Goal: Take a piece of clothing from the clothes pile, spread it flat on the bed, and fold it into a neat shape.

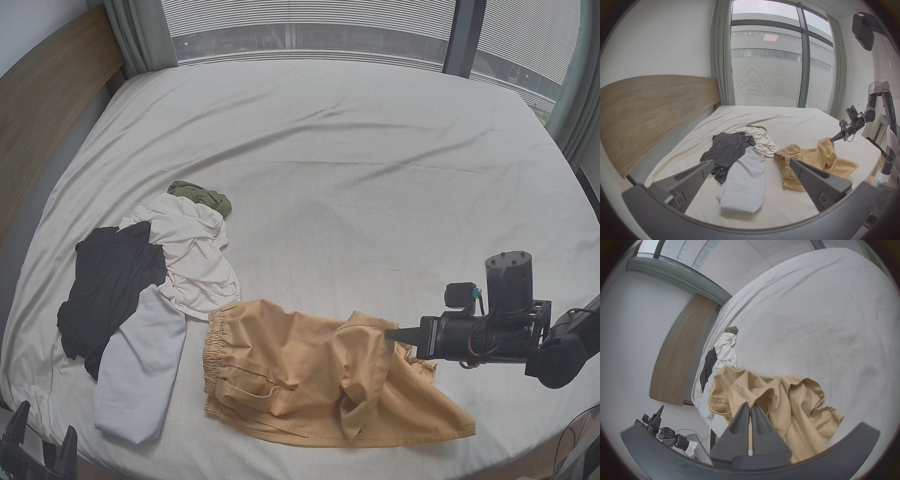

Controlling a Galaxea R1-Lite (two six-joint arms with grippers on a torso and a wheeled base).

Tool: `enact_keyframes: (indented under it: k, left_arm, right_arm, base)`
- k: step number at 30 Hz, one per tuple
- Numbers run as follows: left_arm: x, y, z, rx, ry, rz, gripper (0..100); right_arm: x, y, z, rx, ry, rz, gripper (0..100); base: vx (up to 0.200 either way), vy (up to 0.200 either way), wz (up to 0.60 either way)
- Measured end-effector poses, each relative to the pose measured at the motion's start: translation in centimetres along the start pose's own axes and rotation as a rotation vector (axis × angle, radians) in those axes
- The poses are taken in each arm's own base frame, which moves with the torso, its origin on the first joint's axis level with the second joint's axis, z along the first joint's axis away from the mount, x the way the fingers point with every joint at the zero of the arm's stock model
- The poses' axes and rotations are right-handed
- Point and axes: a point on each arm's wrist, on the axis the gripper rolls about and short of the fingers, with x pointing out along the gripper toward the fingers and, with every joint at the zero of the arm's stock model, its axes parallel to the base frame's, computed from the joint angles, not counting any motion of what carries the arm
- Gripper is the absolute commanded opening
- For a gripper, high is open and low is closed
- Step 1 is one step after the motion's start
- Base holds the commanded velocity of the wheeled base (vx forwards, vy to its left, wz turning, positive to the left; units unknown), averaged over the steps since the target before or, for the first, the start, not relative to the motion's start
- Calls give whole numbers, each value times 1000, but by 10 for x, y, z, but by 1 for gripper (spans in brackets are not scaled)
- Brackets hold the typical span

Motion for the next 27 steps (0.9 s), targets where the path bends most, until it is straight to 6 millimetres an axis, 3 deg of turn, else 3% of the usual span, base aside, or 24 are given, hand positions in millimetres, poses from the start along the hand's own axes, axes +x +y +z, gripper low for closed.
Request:
enact_keyframes:
  k: [5, 15, 27]
  left_arm:
    - [0, 0, 0, 0, 0, 0, 100]
    - [0, 0, 0, 0, 0, 0, 100]
    - [0, 0, 0, 0, 0, 0, 100]
  right_arm:
    - [-11, -10, -5, 8, -27, 22, 0]
    - [-26, -24, -37, 37, 65, 92, 0]
    - [-11, -24, -41, 10, 28, 143, 0]
  base:
    - [0, 0, 0]
    - [0, 0, 0]
    - [0, 0, 0]
